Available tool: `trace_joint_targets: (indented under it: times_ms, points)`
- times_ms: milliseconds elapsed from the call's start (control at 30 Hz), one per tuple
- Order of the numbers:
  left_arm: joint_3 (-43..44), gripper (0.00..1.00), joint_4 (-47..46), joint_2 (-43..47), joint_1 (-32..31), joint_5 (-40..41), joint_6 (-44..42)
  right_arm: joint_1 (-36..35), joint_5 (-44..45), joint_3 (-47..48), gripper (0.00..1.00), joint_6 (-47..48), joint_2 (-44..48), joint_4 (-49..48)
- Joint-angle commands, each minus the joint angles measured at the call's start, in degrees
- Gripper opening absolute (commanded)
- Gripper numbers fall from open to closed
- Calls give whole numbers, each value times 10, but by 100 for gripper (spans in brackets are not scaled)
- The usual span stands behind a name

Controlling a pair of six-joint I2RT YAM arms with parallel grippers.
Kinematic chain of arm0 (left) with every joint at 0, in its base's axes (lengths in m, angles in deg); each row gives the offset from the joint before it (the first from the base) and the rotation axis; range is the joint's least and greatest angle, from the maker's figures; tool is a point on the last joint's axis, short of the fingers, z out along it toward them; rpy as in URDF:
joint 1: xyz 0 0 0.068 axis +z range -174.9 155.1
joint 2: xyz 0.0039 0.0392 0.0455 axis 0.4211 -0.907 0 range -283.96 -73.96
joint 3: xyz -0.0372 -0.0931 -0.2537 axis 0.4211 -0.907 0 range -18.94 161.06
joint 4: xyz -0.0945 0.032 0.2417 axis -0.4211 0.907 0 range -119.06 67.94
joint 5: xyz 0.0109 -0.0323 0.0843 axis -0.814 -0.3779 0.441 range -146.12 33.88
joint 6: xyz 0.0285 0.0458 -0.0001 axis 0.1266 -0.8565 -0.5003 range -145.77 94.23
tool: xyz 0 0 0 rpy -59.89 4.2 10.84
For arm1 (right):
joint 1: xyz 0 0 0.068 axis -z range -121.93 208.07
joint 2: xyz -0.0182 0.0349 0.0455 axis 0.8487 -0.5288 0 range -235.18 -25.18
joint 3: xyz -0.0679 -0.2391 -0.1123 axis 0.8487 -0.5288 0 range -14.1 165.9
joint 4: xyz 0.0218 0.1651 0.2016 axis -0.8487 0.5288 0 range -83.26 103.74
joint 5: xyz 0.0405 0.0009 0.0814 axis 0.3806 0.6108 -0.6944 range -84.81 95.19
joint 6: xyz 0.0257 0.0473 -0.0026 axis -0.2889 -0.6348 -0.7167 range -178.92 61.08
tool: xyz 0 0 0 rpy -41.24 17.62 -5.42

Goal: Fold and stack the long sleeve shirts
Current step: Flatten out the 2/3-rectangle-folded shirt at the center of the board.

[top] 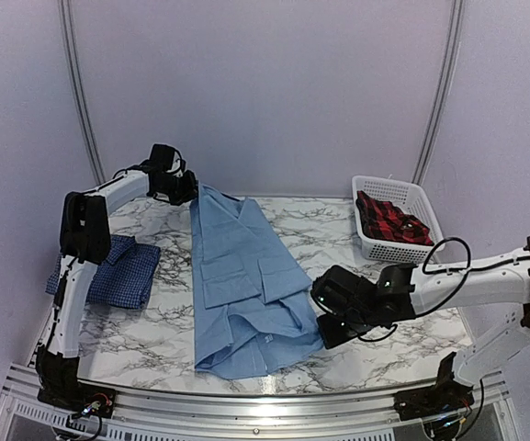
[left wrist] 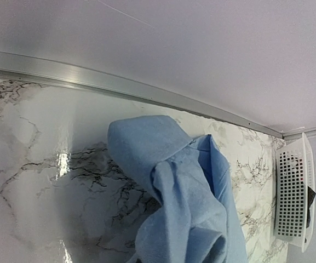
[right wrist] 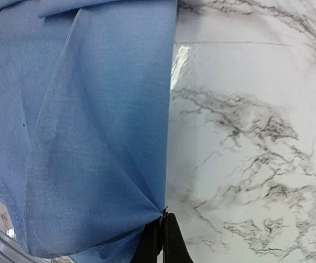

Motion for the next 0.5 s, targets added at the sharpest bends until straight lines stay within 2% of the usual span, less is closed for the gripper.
trace_joint_targets:
  times_ms: [0,33,67,167,200,267,367,467]
  points:
    - [31,3,2,-27,-1,-24,10,-30,-66,-43,0,-60,27,-1]
    - [26,6,2,-26,-5,-28,8,-36,-71,-51,4,-61,28,-7]
    - [18,13,2,-24,-7,-28,6,-38,-74,-52,13,-59,29,-11]
    - [-29,30,2,4,-11,-15,-5,-40,-57,-34,47,-48,31,2]
    - [-43,39,2,17,-13,-8,-11,-41,-45,-23,58,-46,34,11]
    - [-71,62,3,45,-13,15,-20,-38,-15,7,71,-39,41,25]
    - [-121,80,3,101,-13,55,-37,-12,11,43,80,-15,38,23]
    - [-184,87,2,171,-15,109,-48,33,20,71,80,22,7,-3]
